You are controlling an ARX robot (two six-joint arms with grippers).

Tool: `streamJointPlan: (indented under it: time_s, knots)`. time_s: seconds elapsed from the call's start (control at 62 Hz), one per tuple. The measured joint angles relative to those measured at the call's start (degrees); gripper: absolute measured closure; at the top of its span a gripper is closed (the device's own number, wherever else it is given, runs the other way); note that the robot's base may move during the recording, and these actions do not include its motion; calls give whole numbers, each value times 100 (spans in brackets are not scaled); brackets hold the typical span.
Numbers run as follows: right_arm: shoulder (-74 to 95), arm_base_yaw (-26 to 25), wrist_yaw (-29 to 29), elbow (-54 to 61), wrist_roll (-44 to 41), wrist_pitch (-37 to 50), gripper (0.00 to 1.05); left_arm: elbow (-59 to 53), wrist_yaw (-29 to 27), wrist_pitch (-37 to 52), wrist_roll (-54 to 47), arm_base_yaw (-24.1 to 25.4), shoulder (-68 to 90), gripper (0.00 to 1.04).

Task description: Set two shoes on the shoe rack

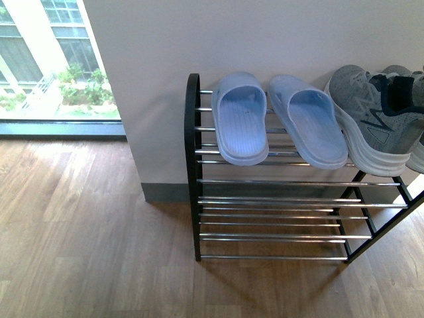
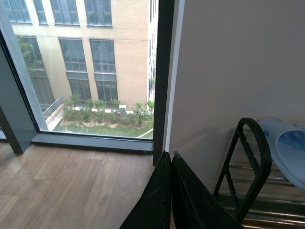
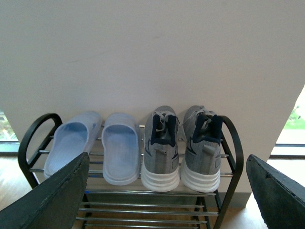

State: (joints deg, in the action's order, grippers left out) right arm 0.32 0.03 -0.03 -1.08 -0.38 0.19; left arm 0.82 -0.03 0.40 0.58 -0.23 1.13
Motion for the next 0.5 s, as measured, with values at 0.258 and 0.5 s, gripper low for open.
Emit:
streamJointPlan:
  time_s: [0.258, 0.5]
  knots:
    - [-4, 0, 2, 0, 0, 0, 9, 0, 0, -42, 0, 2, -17, 83]
    - [-2, 0, 2, 0, 0, 0, 9, 0, 0, -42, 0, 2, -17, 29]
